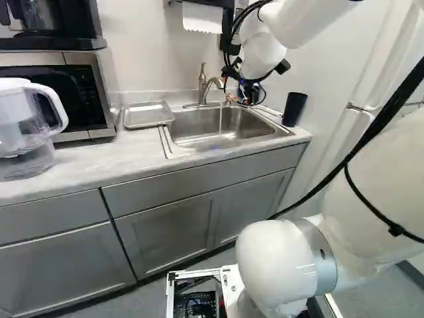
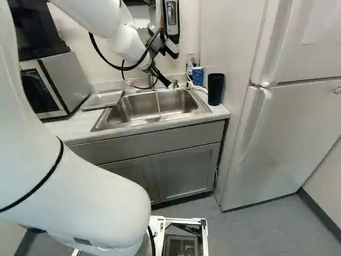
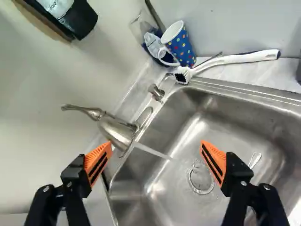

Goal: Rinse the cup and place it in the tray

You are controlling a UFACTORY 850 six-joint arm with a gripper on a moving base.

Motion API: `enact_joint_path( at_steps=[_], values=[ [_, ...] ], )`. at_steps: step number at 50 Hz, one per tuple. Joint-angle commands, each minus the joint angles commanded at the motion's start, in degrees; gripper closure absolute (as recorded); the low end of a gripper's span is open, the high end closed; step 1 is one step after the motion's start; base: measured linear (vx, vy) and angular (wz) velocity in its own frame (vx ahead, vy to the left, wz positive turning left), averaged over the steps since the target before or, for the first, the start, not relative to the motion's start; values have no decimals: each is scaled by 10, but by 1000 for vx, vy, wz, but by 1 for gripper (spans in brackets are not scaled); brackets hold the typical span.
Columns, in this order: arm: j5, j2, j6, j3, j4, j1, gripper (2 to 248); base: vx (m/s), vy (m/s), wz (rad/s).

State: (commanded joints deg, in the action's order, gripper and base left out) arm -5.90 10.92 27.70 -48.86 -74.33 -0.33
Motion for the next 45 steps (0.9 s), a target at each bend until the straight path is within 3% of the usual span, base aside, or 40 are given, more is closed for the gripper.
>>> enact_joint_path(
  at_steps=[45],
  values=[
    [-117, 0, 0, 0, -88, 0, 3, 0, 0, 0]
  ],
)
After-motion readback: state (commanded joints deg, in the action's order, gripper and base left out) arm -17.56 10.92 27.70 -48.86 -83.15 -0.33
